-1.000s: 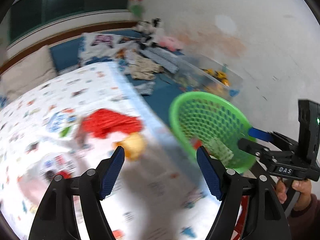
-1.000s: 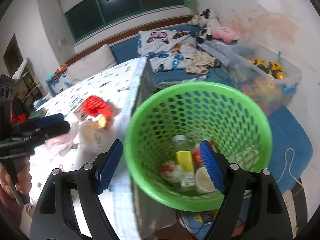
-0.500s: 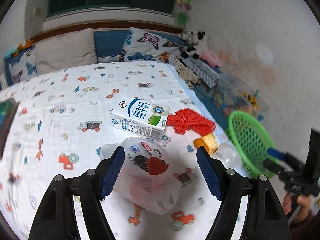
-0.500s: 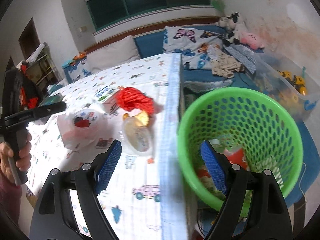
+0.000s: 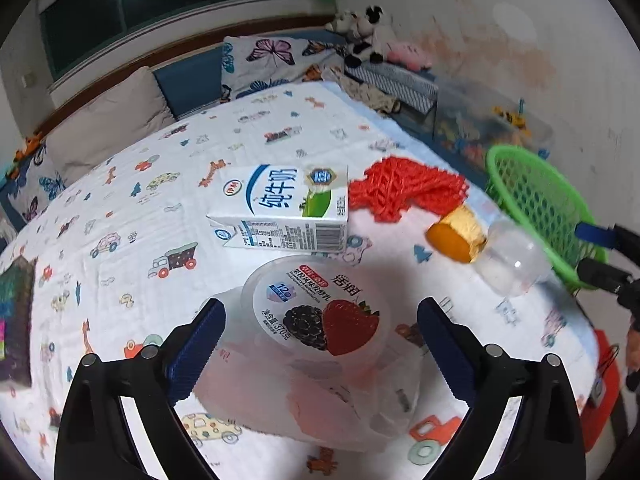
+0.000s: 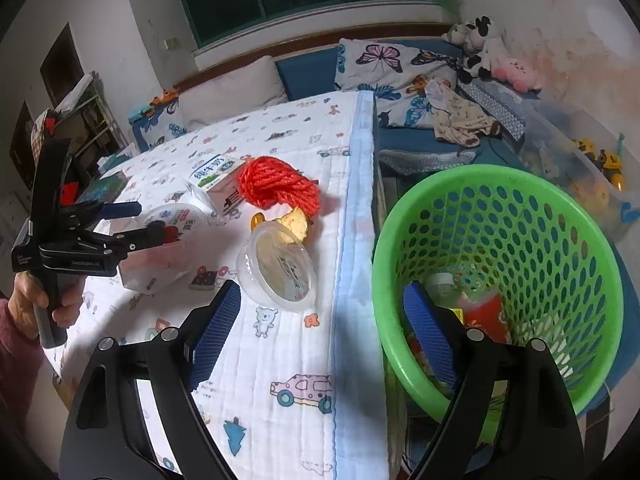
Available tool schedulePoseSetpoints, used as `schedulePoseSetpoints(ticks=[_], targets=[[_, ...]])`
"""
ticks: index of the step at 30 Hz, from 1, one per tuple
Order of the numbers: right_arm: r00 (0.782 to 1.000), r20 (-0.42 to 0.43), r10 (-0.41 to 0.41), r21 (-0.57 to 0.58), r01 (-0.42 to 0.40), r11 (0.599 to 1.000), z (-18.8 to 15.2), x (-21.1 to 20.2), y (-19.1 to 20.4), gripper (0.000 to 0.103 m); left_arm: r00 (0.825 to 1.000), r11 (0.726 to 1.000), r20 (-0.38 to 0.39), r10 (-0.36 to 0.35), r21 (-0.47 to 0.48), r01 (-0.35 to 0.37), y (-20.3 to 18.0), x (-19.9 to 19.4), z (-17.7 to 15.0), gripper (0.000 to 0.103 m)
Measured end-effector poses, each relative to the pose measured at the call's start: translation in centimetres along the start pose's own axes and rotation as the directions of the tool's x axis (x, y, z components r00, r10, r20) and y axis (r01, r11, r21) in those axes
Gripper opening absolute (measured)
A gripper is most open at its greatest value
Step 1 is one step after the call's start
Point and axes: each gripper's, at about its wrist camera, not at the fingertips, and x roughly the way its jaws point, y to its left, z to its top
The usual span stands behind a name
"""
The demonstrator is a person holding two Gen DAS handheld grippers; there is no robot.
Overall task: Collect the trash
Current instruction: 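Move the left tool to the clear dessert cup lid and grasp it, then lift the dessert lid with the left tool while the right tool grasps the clear cup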
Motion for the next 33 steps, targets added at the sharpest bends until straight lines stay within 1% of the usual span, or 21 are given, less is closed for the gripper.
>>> schedulePoseSetpoints(ticks=[3, 7, 14, 16, 20, 26, 28, 30, 32, 33], targets=[[1.000, -0.010, 0.005, -0.009, -0.005, 1.000, 0.0, 0.5, 0.2, 0.084, 0.999, 0.999, -0.016, 0.036, 0.038, -0.035, -0.2, 0.8, 0.0, 0.094], [1.000, -0.025, 0.010, -0.030, -0.011, 0.999, 0.0, 1.3, 0.7, 0.085, 0.998, 0.996, -0.027, 0.050, 0.069, -0.048, -0.4, 1.4, -0.1, 0.094], [0.999, -0.053, 0.004, -0.081, -0.008, 0.997, 0.3, 3.4, 2.3, 0.085, 0.999, 0.996, -0.029, 0.045, 0.079, -0.043, -0.3, 2.1, -0.3, 0.093], [0.998, -0.061, 0.002, -0.099, -0.008, 0.995, 0.3, 4.0, 2.8, 0.085, 0.999, 0.996, -0.025, 0.037, 0.080, -0.035, -0.3, 2.1, -0.4, 0.088], [0.996, -0.087, 0.012, -0.125, -0.023, 0.992, 0.2, 5.5, 3.7, 0.085, 0.999, 0.996, -0.011, 0.031, 0.085, -0.030, -0.3, 2.0, -0.5, 0.088], [0.992, -0.118, 0.054, -0.087, -0.064, 0.994, 0.8, 7.0, 3.5, 0.084, 1.000, 0.997, 0.015, 0.013, 0.071, -0.014, -0.1, 1.0, -0.6, 0.087], [0.991, -0.127, 0.045, -0.076, -0.056, 0.996, 1.0, 7.5, 3.2, 0.083, 1.000, 0.998, 0.025, 0.005, 0.055, -0.007, 0.1, 0.5, -0.6, 0.087], [0.990, -0.136, 0.039, -0.078, -0.050, 0.996, 1.0, 7.8, 3.2, 0.076, 0.999, 0.999, 0.038, -0.007, 0.042, 0.005, 0.3, 0.0, -0.5, 0.087], [0.990, -0.139, 0.028, -0.087, -0.041, 0.995, 0.9, 8.1, 3.3, 0.073, 0.999, 0.999, 0.050, -0.008, 0.033, 0.006, 0.4, -0.5, -0.4, 0.087], [0.990, -0.137, 0.024, -0.090, -0.036, 0.995, 0.9, 8.2, 3.4, 0.069, 0.998, 1.000, 0.057, -0.017, 0.026, 0.015, 0.4, -0.8, -0.4, 0.087]])
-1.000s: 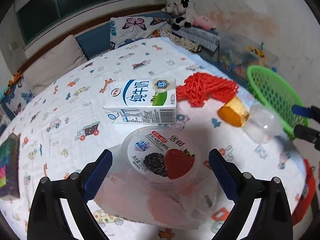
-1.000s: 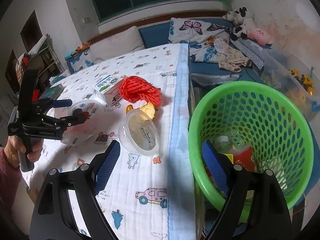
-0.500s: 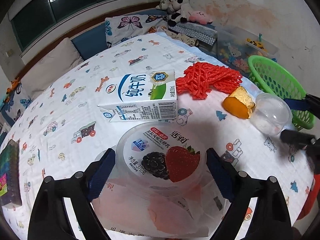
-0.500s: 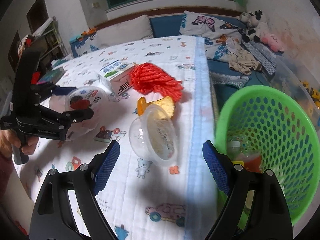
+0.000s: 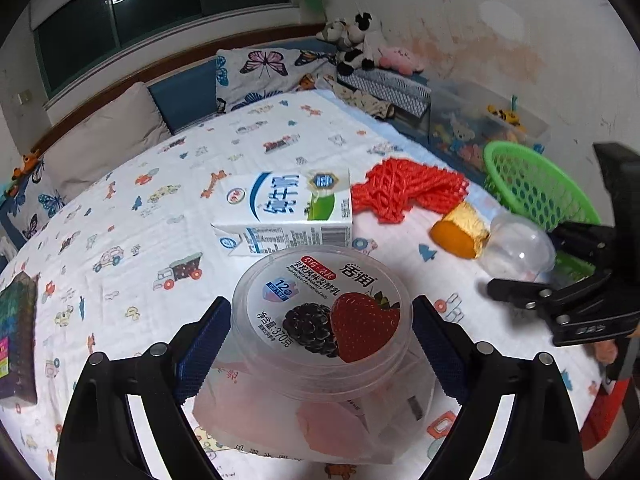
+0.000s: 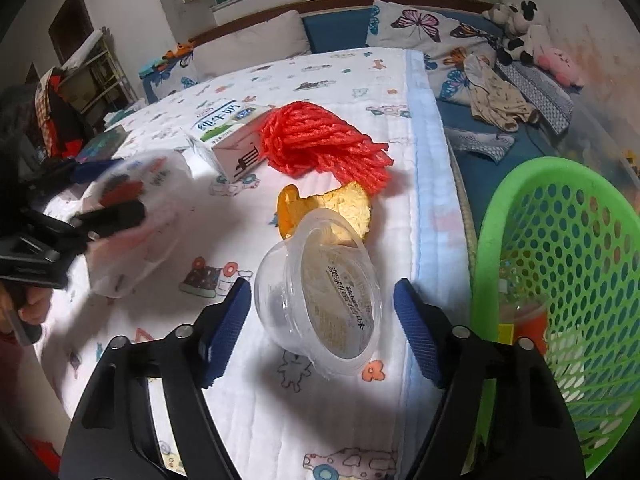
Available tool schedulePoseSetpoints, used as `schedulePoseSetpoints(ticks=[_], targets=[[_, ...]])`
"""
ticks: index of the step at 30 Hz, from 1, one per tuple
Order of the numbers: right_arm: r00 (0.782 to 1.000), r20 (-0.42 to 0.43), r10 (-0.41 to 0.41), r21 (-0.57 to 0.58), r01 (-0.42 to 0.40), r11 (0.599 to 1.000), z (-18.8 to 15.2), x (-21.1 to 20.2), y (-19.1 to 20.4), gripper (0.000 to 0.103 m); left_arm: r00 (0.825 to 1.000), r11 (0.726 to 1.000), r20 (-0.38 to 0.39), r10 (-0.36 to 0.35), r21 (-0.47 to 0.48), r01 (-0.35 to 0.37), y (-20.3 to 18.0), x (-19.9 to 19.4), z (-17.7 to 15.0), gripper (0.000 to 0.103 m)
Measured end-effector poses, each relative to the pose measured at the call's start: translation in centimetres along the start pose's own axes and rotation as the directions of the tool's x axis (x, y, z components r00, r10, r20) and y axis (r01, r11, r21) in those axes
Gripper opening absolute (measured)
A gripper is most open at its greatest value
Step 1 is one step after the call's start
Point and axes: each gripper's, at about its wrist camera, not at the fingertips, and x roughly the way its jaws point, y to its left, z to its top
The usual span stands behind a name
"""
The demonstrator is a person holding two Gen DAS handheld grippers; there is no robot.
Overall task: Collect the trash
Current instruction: 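Lift the dessert lid with the left tool while the right tool grasps the clear cup, then drop the clear cup into the basket with the right tool while the left tool drops the lid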
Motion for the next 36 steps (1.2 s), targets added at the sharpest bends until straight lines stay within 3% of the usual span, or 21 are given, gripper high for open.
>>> schedulePoseSetpoints(ticks=[3, 13, 21, 28, 36], targets=[[1.000, 0.001, -0.007, 0.004, 0.007, 1.000, 0.0, 0.2, -0.1, 0.058, 1.000, 1.000, 0.019, -0.021, -0.019, 0.021, 0.2, -0.9, 0.2, 0.087], [0.999, 0.045, 0.017, 0.028, -0.018, 0.999, -0.5, -1.6, -0.5, 0.043, 0.996, 0.998, 0.076, -0.041, -0.044, 0.045, 0.2, -3.4, 0.8, 0.087], [0.994, 0.099, 0.042, 0.062, -0.048, 0.997, -1.1, -5.0, -1.3, 0.043, 0.992, 0.996, 0.095, -0.086, -0.018, 0.088, -2.4, -4.0, 1.7, 0.087], [0.988, 0.145, -0.057, 0.122, 0.039, 0.992, -2.1, -8.5, -5.4, 0.043, 0.986, 0.990, 0.097, -0.138, 0.032, 0.136, -6.2, -3.6, 3.1, 0.087], [0.976, 0.096, -0.194, 0.208, 0.171, 0.963, -3.8, -9.9, -12.6, 0.043, 0.977, 0.977, 0.087, -0.197, 0.099, 0.188, -11.6, -2.2, 5.3, 0.087]])
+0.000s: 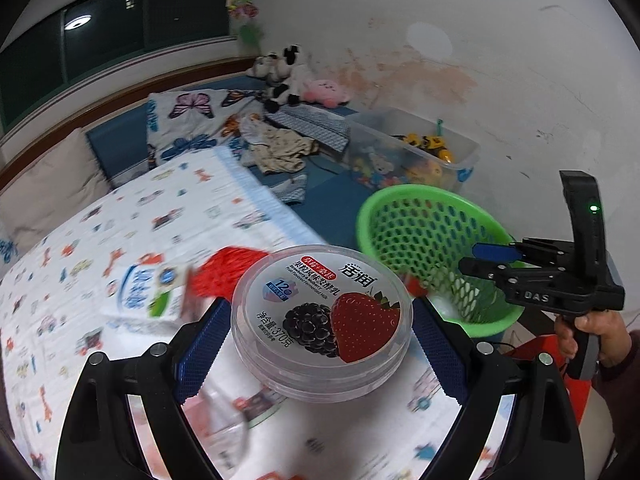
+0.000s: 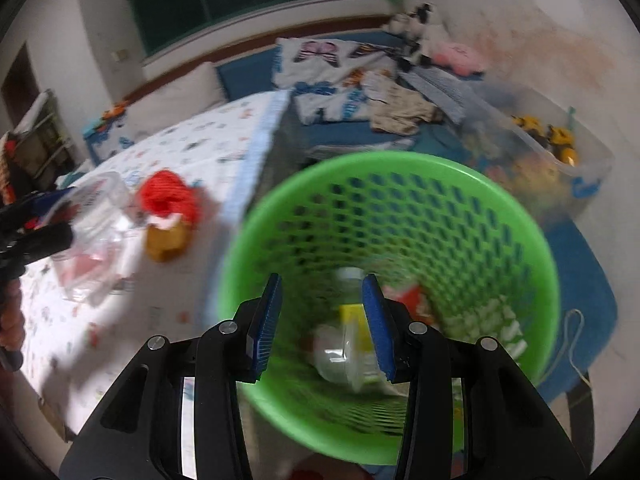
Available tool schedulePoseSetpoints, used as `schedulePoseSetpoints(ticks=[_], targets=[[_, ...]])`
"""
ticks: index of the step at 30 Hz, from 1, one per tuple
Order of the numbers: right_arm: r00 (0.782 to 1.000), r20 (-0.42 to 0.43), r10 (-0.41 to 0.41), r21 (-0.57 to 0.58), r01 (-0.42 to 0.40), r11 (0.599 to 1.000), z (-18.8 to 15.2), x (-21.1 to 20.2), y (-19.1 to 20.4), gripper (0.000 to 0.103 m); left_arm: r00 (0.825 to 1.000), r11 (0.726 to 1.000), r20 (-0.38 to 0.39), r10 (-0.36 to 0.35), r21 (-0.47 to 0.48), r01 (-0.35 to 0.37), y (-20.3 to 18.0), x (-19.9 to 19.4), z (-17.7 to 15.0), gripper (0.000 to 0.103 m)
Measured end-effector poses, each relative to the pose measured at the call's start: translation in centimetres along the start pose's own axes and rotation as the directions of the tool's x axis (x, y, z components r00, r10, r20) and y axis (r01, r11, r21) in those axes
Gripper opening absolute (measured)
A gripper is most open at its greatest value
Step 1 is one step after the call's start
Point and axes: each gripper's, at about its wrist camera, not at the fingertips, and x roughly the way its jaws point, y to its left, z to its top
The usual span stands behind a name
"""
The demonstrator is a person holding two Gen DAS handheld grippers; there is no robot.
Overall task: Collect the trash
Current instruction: 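Drop the clear cup into the basket with the right tool while the left tool drops the lid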
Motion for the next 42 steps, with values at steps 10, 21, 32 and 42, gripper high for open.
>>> schedulePoseSetpoints(ticks=[10, 21, 32, 42], targets=[[0.999, -0.004, -0.042, 0.057, 0.042, 0.997, -1.4, 0.0, -4.1, 0.043, 0.998, 0.998, -0.039, -0.044, 0.048, 0.046, -4.3, 3.6, 2.0, 0.087], [0.998, 0.029, -0.056, 0.084, 0.054, 0.995, -1.9, -1.9, -5.7, 0.055, 0.994, 0.995, -0.091, -0.067, 0.074, 0.074, -7.5, 6.9, 2.0, 0.087], [0.994, 0.065, -0.083, 0.102, 0.076, 0.992, -3.0, -3.6, -6.4, 0.067, 0.988, 0.989, -0.138, -0.069, 0.123, 0.086, -10.8, 9.8, 2.3, 0.088], [0.994, 0.060, -0.094, 0.131, 0.086, 0.988, -4.1, -4.2, -7.4, 0.068, 0.982, 0.987, -0.166, -0.090, 0.119, 0.111, -12.3, 11.4, 2.0, 0.089]])
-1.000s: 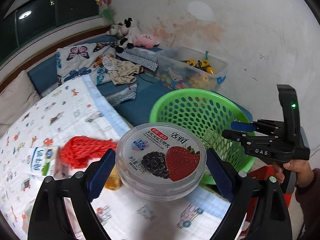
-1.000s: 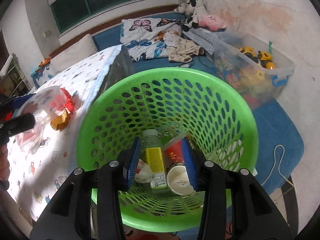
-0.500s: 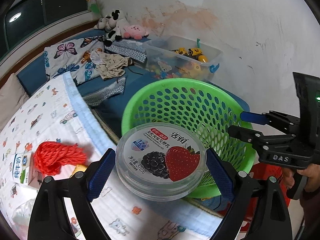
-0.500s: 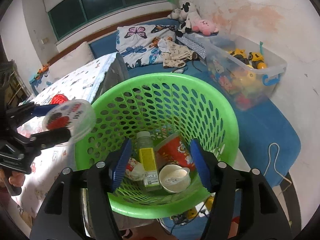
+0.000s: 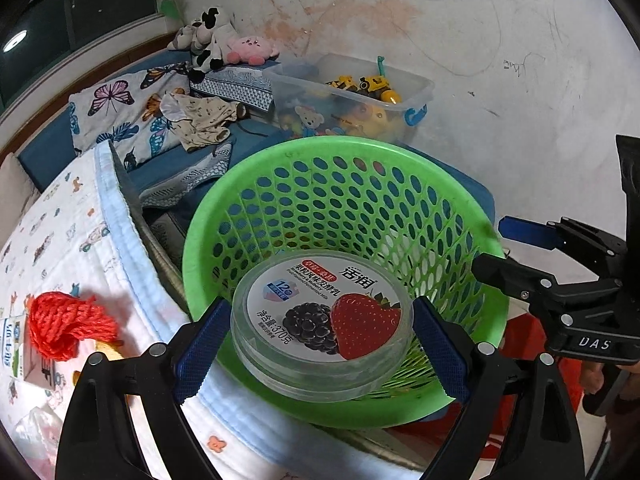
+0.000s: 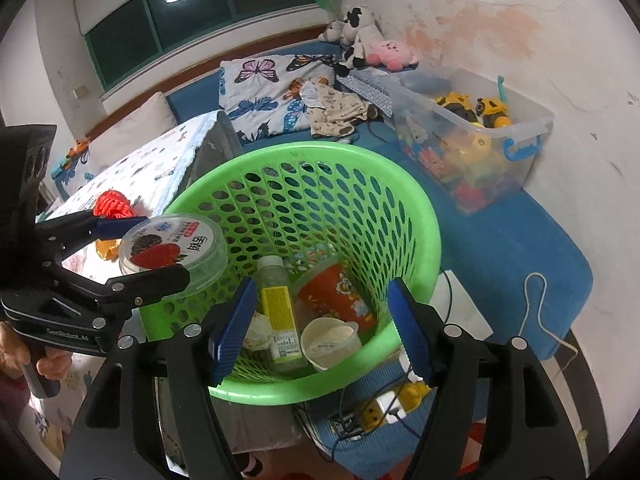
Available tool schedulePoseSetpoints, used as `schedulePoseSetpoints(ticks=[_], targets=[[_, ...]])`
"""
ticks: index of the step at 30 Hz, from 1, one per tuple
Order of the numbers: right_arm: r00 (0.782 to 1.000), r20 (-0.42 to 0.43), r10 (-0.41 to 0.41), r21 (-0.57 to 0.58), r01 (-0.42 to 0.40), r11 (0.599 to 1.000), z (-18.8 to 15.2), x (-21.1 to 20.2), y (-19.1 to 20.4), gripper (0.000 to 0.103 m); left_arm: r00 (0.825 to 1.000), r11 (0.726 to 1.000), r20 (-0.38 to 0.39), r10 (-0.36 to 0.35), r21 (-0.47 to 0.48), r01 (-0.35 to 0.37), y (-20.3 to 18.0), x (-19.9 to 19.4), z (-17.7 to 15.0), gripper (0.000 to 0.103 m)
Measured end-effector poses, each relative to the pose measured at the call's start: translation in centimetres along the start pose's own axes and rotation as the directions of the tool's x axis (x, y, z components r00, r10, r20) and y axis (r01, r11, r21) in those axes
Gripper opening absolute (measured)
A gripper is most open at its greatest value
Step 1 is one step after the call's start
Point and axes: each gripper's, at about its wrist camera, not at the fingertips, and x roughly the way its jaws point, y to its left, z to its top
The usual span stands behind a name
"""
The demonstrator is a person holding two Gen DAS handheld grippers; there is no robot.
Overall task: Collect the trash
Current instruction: 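Drop the clear cup into the basket with the right tool while the left tool drops the lid, then grasp the clear plastic bag with the left tool while the right tool reaches the orange peel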
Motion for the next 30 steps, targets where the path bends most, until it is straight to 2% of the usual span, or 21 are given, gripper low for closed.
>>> schedulePoseSetpoints(ticks=[6, 11, 16, 19, 23, 26, 29, 30], targets=[[1.000, 0.006, 0.005, -0.002, -0.005, 1.000, 0.0, -0.3, 0.5, 0.068, 1.000, 1.000, 0.023, -0.002, -0.022, 0.003, 0.4, -1.0, -0.3, 0.092], [1.000, 0.014, 0.019, -0.017, -0.019, 1.000, -0.1, -0.8, 1.7, 0.069, 0.998, 0.997, 0.068, 0.014, -0.078, -0.009, 1.8, -3.6, -1.2, 0.092], [0.999, 0.021, 0.038, -0.044, -0.037, 0.998, -0.1, -1.1, 3.4, 0.072, 0.989, 0.986, 0.107, 0.100, -0.142, -0.084, 4.2, -6.8, -3.4, 0.092], [0.998, 0.019, 0.055, -0.064, -0.054, 0.996, -0.1, -1.0, 4.8, 0.073, 0.981, 0.970, 0.106, 0.161, -0.200, -0.138, 6.2, -8.4, -5.0, 0.092], [0.996, 0.013, 0.088, -0.098, -0.087, 0.991, 0.0, -0.6, 7.3, 0.074, 0.960, 0.934, 0.105, 0.260, -0.278, -0.223, 9.0, -10.8, -7.4, 0.092], [0.993, 0.006, 0.114, -0.123, -0.112, 0.986, 0.1, -0.1, 9.1, 0.074, 0.937, 0.894, 0.099, 0.334, -0.349, -0.281, 11.5, -12.7, -9.3, 0.092], [0.990, -0.002, 0.141, -0.148, -0.140, 0.979, 0.3, 0.3, 11.0, 0.075, 0.900, 0.834, 0.087, 0.426, -0.423, -0.354, 14.0, -14.8, -11.3, 0.092], [0.989, -0.005, 0.147, -0.159, -0.146, 0.976, 0.4, 0.5, 11.6, 0.077, 0.881, 0.804, 0.078, 0.466, -0.453, -0.385, 14.9, -15.5, -12.1, 0.092]])
